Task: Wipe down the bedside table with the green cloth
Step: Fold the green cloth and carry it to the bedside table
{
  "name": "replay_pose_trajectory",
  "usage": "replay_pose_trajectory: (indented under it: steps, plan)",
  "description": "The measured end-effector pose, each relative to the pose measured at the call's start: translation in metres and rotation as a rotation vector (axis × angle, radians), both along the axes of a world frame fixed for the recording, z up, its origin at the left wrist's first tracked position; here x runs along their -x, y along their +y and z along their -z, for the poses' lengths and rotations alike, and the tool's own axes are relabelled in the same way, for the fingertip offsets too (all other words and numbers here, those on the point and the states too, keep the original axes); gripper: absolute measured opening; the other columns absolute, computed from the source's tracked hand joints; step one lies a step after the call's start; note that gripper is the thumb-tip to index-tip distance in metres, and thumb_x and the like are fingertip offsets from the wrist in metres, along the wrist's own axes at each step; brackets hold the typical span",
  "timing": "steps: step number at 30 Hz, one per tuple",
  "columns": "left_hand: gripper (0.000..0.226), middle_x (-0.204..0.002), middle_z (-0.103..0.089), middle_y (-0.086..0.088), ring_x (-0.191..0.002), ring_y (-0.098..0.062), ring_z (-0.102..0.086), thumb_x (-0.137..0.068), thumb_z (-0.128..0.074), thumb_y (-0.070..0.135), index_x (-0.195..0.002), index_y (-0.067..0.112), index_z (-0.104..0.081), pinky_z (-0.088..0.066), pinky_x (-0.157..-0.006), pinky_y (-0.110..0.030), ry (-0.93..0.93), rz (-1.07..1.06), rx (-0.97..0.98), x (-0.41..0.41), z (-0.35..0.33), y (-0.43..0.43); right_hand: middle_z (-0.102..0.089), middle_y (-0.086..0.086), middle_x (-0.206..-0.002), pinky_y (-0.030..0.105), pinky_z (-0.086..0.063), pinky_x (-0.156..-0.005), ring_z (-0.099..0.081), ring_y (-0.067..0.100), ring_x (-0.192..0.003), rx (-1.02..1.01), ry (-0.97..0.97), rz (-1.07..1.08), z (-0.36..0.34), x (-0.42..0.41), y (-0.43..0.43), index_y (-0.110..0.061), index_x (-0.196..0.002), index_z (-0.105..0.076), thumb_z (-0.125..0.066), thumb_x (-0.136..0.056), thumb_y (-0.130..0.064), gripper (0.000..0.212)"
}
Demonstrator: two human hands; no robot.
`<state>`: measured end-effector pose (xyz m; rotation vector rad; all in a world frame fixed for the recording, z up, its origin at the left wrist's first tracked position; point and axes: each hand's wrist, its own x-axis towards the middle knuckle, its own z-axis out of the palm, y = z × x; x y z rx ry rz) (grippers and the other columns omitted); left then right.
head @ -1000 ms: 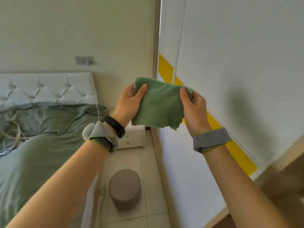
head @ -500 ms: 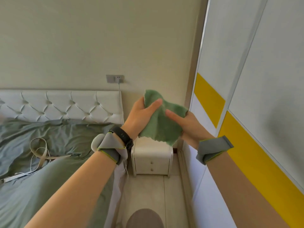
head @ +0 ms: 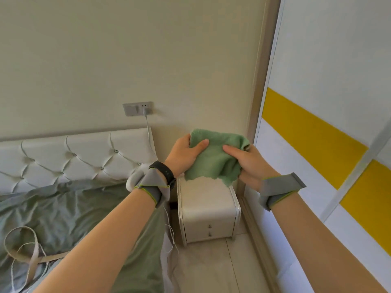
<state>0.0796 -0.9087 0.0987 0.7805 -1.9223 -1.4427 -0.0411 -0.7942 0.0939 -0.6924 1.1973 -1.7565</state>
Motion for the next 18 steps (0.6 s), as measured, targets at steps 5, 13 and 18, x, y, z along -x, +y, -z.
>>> replay_pose_trajectory:
  steps: [5,13,18]
  plan:
    - [0.038,-0.111,-0.068,-0.018,-0.100,-0.031,-0.068,-0.088,-0.065,0.024,-0.116,-0.002,-0.058,-0.055,-0.088,-0.045,-0.080,0.000,-0.010,0.035,0.039,-0.076,-0.066,0.012,-0.113,0.030,-0.059,-0.078,-0.066,0.022,-0.101,-0.131,0.066,0.076,0.035,0.025,-0.057,-0.002,-0.118,-0.059,-0.055,-0.092,-0.006,0.027]
    - [0.017,-0.083,-0.066,-0.010,-0.067,-0.015,-0.064,-0.096,-0.050,0.011,-0.110,0.004,-0.057,-0.054,-0.067,-0.028,-0.099,-0.027,-0.126,0.112,0.103,-0.151,-0.067,0.008,-0.107,0.027,-0.057,-0.082,-0.066,0.021,-0.096,-0.302,0.257,0.146,0.094,0.115,-0.134,-0.008,-0.111,-0.063,-0.057,-0.092,-0.014,0.021]
    - [0.019,-0.077,-0.060,0.003,-0.052,-0.009,-0.043,-0.093,-0.049,0.007,-0.109,0.012,-0.057,-0.033,-0.046,-0.020,-0.185,-0.167,-0.220,0.191,0.154,-0.222,-0.066,0.026,-0.108,0.050,-0.052,-0.091,-0.064,0.036,-0.100,-0.486,0.401,0.259,0.151,0.214,-0.207,-0.006,-0.086,-0.066,-0.055,-0.090,-0.012,0.012]
